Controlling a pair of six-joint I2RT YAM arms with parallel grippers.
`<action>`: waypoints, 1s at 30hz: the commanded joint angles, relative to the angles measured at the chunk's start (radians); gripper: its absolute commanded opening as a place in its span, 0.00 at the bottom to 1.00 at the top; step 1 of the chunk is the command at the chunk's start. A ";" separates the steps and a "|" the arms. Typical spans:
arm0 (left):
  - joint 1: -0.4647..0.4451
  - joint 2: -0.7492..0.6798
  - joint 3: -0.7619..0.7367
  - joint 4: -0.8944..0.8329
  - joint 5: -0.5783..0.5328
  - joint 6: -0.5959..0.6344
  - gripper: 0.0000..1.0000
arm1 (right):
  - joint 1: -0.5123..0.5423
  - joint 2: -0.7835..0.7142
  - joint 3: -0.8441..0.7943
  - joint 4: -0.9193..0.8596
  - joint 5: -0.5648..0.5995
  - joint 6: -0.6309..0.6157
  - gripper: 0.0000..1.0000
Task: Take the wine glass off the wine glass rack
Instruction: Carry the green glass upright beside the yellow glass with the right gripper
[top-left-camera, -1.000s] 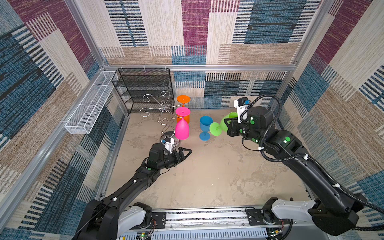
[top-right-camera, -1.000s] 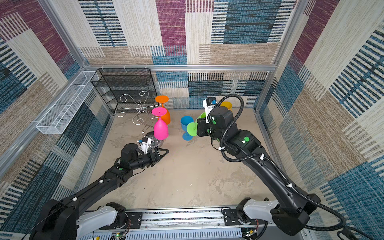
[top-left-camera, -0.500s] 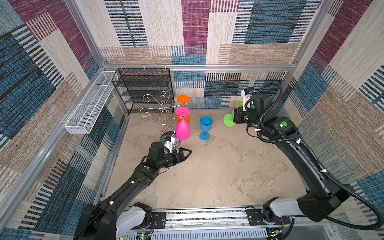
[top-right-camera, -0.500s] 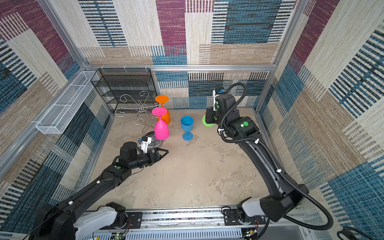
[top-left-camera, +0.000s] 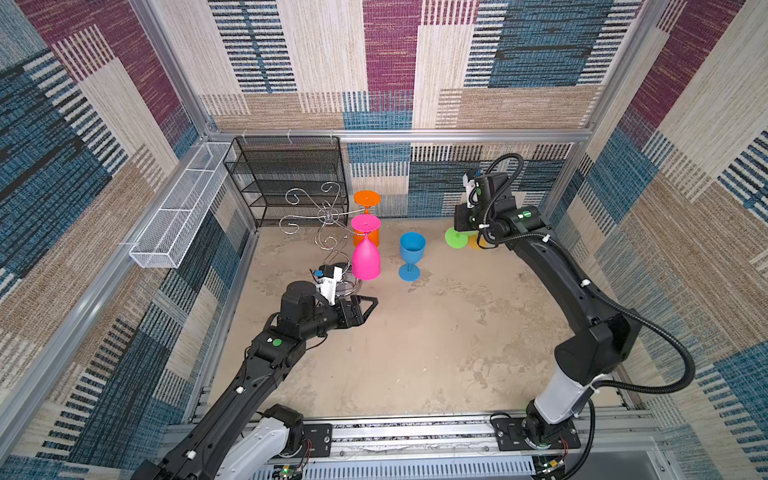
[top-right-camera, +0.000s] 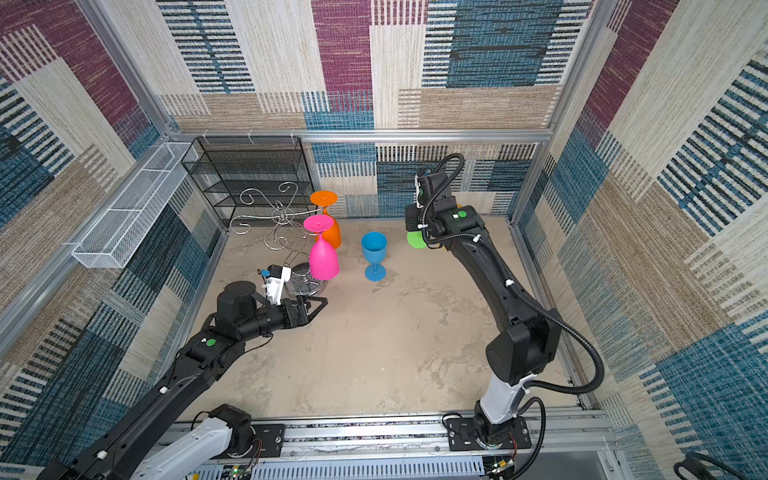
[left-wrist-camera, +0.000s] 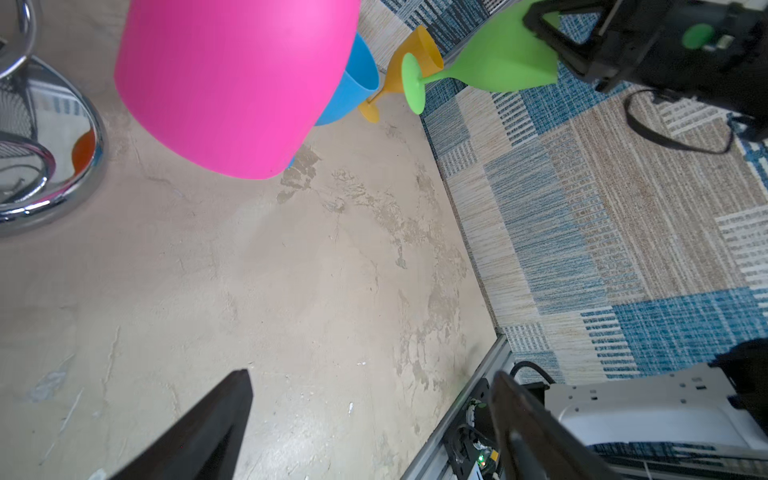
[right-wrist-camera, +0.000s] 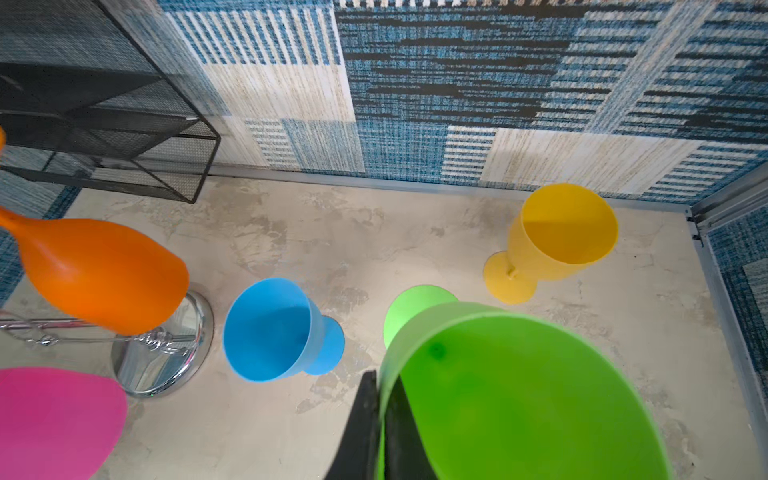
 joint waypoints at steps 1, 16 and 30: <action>-0.001 -0.016 0.062 -0.078 0.024 0.125 0.92 | -0.012 0.053 0.054 0.001 -0.016 -0.020 0.00; -0.008 -0.113 0.158 -0.151 0.043 0.452 0.92 | -0.045 0.360 0.331 -0.075 -0.014 -0.072 0.00; -0.007 -0.106 0.090 -0.051 0.118 0.453 0.92 | -0.057 0.559 0.476 -0.079 -0.033 -0.116 0.00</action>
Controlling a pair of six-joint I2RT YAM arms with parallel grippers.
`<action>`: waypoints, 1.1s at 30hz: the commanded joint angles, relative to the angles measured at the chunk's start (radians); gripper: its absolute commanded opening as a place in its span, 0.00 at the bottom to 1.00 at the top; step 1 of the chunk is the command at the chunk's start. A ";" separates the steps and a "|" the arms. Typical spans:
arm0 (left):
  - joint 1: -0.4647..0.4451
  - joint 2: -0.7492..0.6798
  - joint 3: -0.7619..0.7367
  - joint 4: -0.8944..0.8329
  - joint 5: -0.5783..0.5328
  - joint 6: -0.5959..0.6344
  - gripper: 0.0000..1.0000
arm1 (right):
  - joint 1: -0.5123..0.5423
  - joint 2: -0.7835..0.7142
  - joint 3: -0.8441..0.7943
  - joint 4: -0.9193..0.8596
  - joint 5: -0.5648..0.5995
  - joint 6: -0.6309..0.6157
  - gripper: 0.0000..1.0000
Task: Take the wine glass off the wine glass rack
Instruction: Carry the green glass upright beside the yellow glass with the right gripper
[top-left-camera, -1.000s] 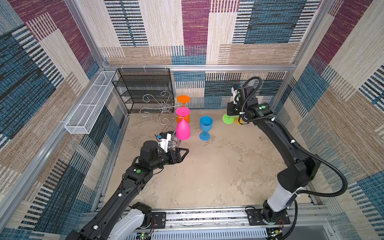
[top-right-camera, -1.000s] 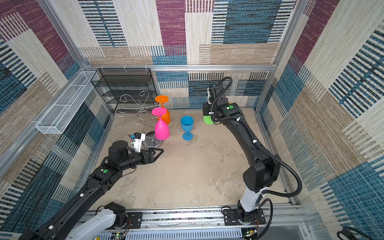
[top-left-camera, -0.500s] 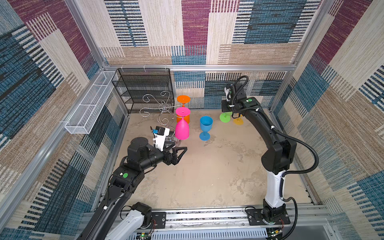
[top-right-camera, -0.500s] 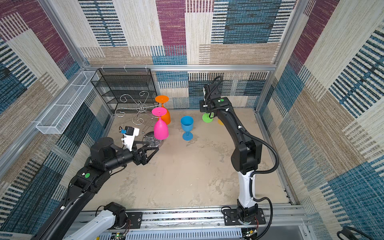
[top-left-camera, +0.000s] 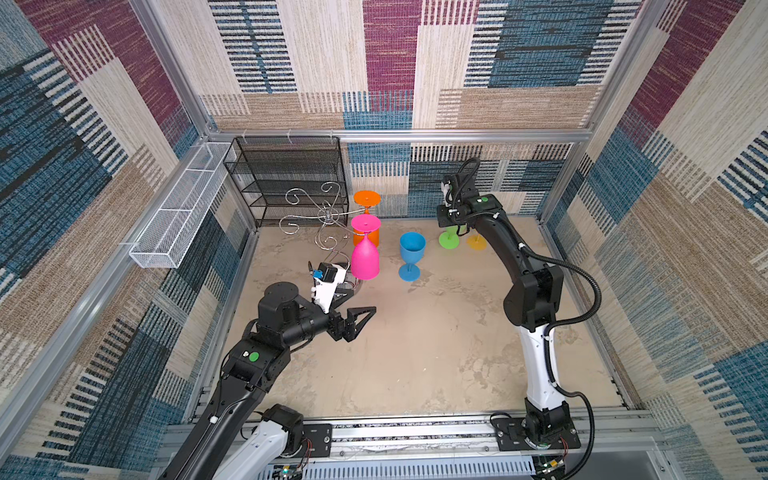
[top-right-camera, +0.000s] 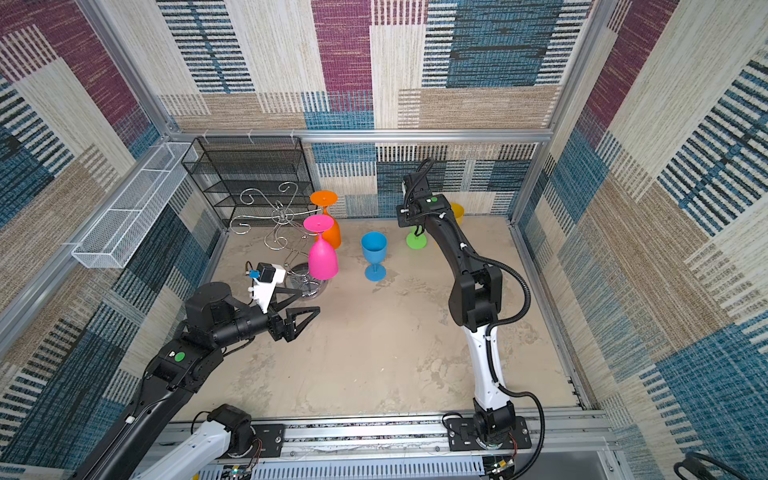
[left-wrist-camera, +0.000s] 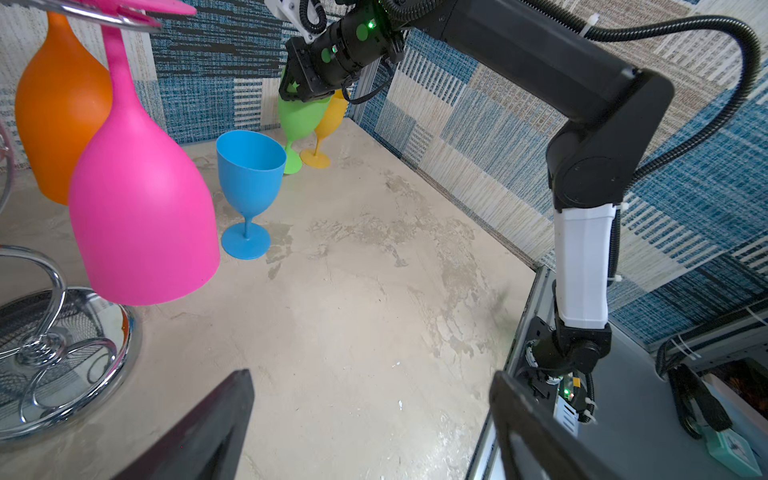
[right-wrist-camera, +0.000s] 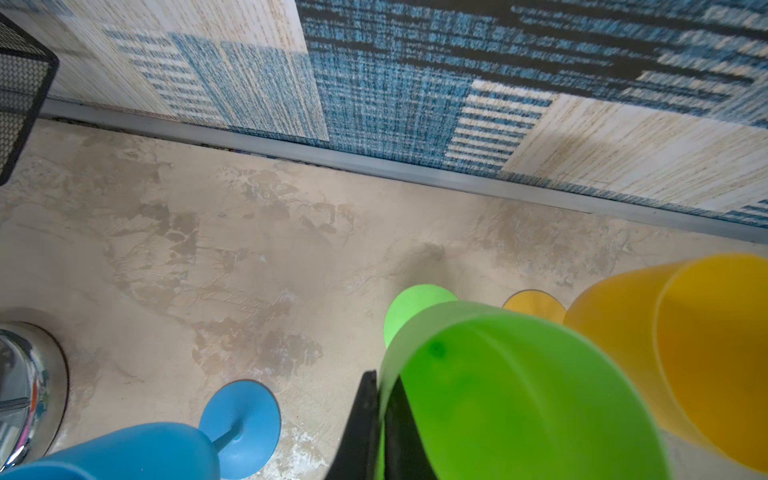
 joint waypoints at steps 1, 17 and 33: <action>0.001 0.010 -0.009 0.074 0.044 0.001 0.92 | -0.003 0.022 0.016 0.012 -0.018 -0.016 0.00; 0.002 0.027 -0.014 0.097 0.056 -0.013 0.92 | -0.011 0.057 0.018 0.019 -0.033 -0.029 0.13; 0.004 0.046 0.004 0.056 -0.008 0.001 0.95 | -0.012 -0.086 -0.009 0.074 -0.021 -0.025 0.65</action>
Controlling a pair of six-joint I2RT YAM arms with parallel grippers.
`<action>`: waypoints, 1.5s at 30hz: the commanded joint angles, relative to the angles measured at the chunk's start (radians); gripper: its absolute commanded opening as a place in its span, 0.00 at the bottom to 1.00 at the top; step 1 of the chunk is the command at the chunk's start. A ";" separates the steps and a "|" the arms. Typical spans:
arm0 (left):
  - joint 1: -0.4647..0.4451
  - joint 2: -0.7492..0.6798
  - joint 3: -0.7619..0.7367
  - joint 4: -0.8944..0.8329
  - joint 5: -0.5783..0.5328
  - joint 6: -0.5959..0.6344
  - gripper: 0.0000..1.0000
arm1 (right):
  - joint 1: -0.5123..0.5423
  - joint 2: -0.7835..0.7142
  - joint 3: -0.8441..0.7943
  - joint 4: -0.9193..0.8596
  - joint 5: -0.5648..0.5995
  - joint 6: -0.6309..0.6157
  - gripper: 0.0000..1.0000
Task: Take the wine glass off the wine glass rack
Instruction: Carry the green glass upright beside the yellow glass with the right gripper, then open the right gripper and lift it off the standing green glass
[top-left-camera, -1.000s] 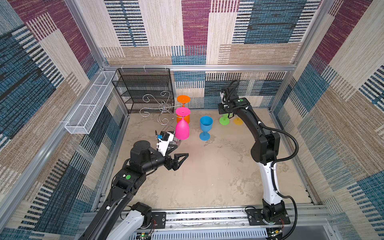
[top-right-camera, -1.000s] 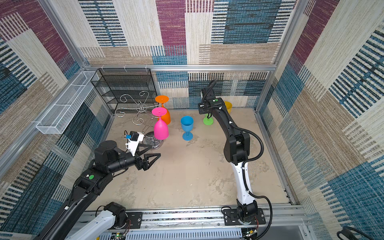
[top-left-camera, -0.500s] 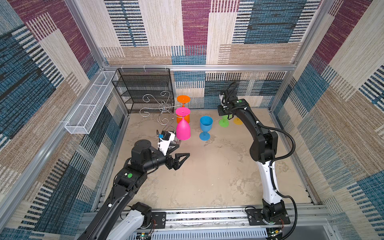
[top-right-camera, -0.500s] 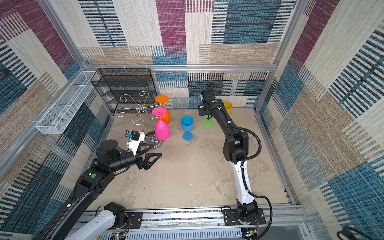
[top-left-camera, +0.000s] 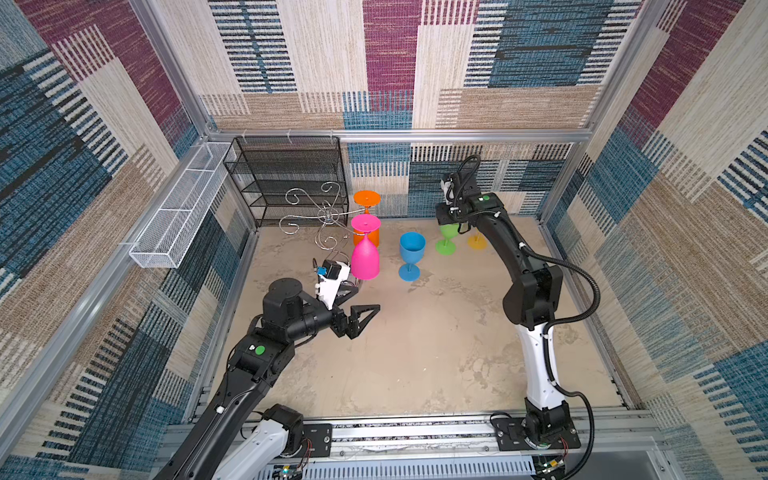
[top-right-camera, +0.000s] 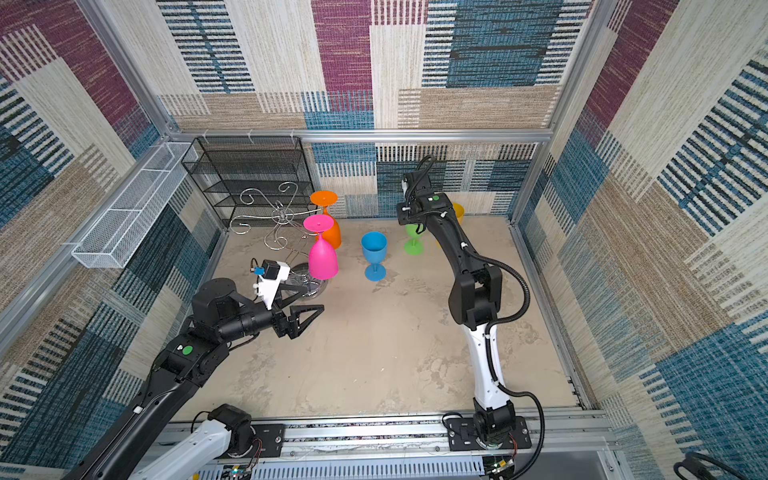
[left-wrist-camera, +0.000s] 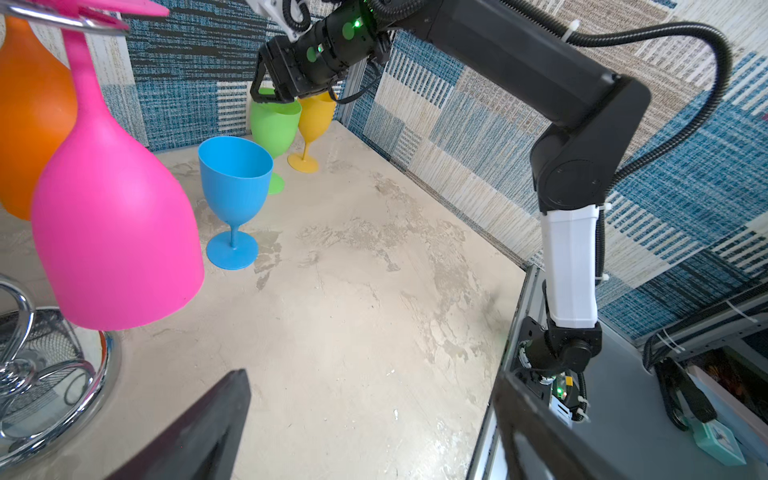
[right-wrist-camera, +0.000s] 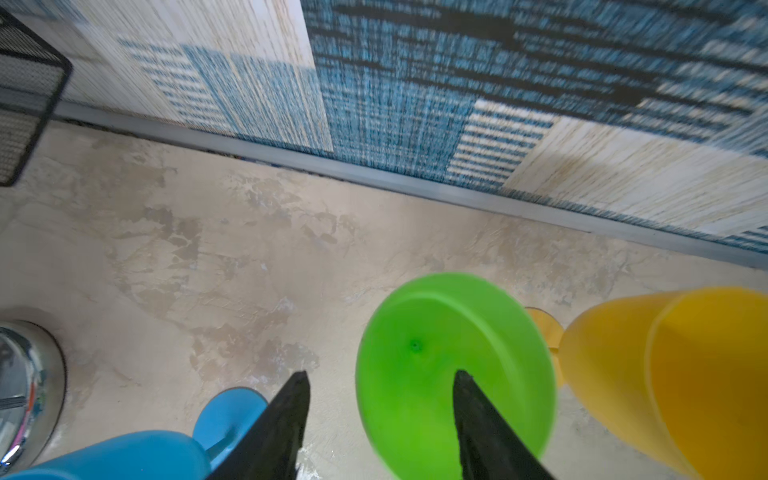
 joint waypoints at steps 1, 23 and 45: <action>0.002 0.008 0.009 -0.009 -0.040 0.006 0.96 | 0.000 -0.074 -0.042 0.082 0.002 0.011 0.68; 0.000 0.014 0.105 -0.053 -0.203 -0.048 1.00 | 0.014 -0.807 -0.804 0.614 -0.035 0.116 0.97; -0.001 0.133 0.414 -0.204 -0.226 0.316 0.96 | 0.154 -0.879 -0.944 0.829 -0.252 0.505 0.87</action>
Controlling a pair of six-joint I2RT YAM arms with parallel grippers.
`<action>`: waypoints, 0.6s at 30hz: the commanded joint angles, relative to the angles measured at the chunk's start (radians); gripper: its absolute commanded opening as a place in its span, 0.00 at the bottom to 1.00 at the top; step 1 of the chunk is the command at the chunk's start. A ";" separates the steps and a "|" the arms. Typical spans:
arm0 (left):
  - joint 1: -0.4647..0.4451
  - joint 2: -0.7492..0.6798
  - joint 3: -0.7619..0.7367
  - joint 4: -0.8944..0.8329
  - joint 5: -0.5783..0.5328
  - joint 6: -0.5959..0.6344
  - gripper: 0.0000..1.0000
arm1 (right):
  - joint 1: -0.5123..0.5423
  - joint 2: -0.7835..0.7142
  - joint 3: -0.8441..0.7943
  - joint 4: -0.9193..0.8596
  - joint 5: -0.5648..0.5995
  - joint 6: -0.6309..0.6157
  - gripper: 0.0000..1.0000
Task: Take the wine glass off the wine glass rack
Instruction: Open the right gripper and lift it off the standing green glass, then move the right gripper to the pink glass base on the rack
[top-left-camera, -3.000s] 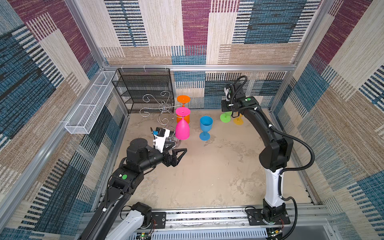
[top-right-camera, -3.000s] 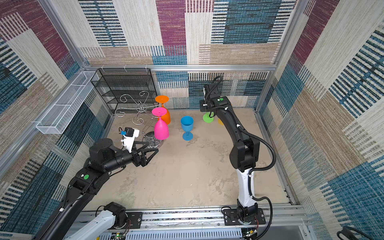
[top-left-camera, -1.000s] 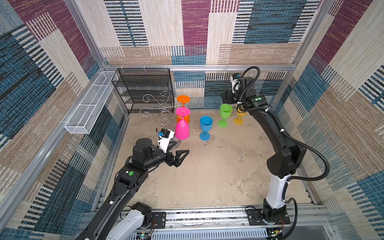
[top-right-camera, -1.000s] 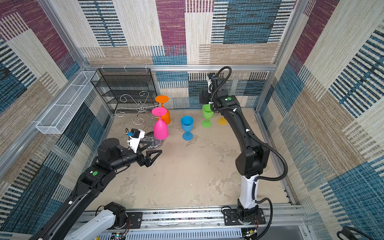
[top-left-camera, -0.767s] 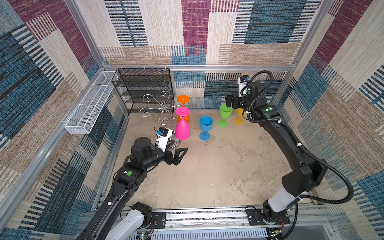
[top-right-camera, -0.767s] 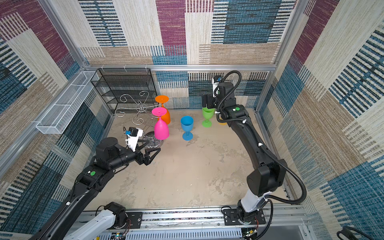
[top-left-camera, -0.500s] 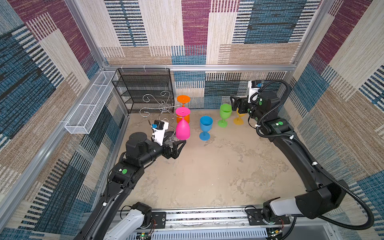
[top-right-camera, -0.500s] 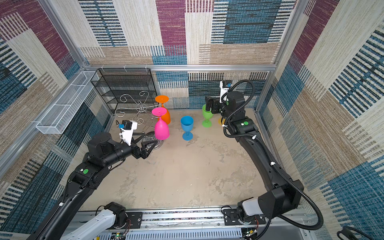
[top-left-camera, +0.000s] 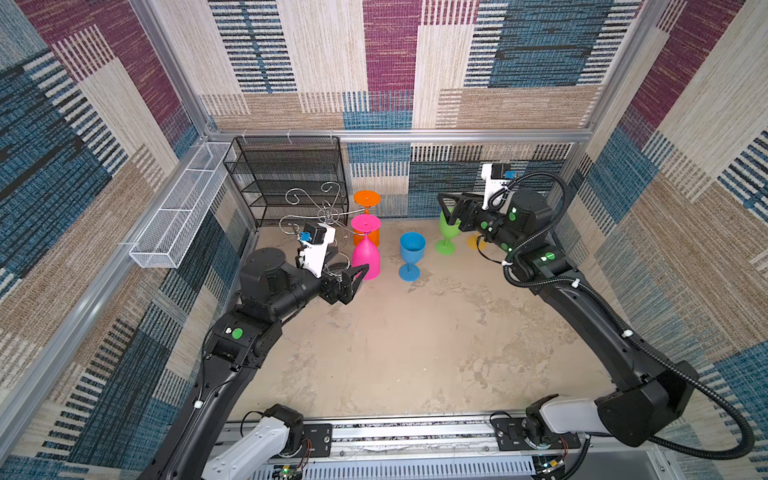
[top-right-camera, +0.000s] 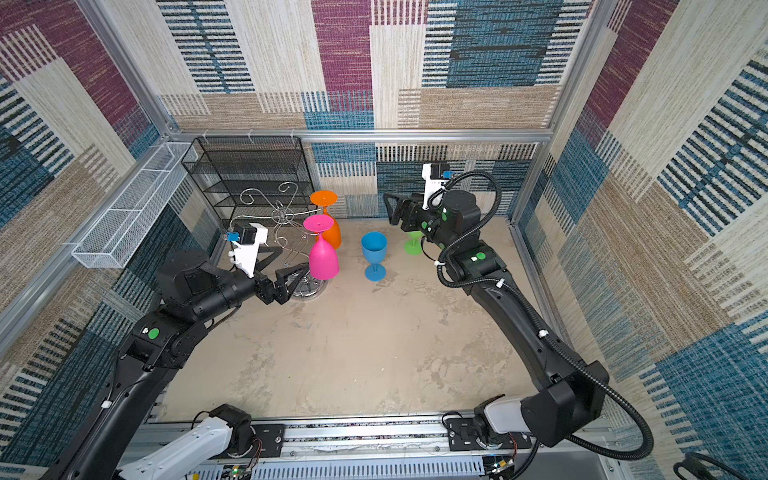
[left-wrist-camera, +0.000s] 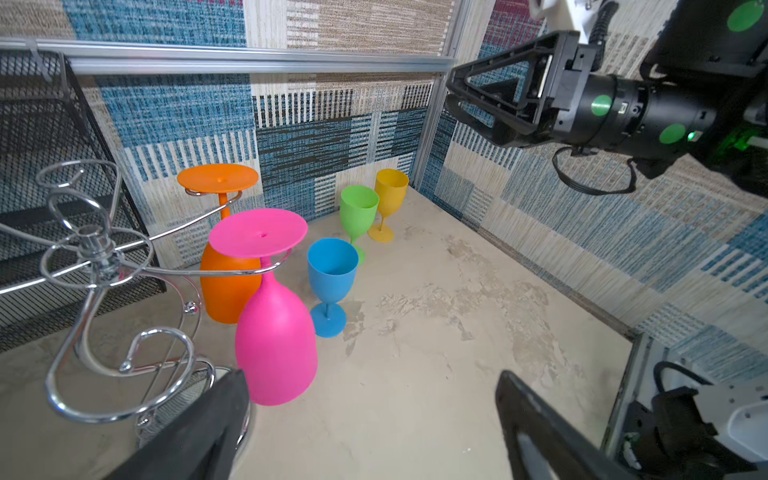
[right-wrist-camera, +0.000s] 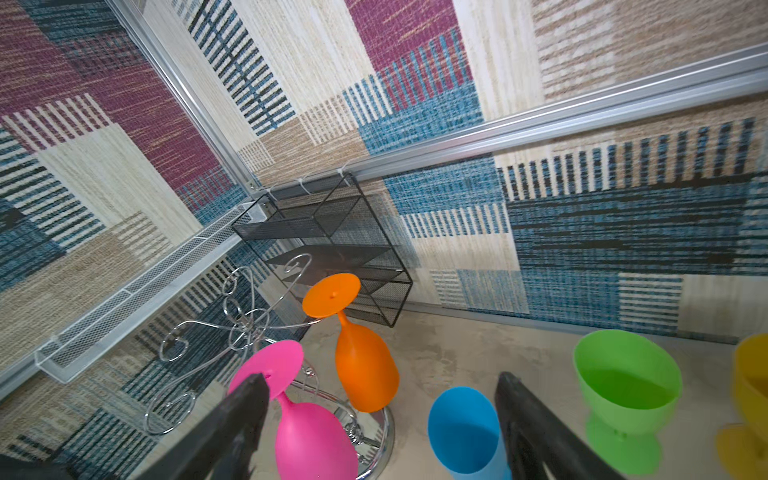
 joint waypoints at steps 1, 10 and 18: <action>-0.002 0.013 0.018 -0.025 0.016 0.176 0.96 | 0.018 0.023 0.006 0.071 -0.011 0.120 0.86; -0.003 -0.093 -0.164 0.135 0.028 0.186 0.96 | 0.079 0.137 0.074 0.111 -0.062 0.284 0.85; -0.004 -0.180 -0.281 0.253 -0.040 0.167 0.96 | 0.106 0.199 0.120 0.128 -0.078 0.459 0.84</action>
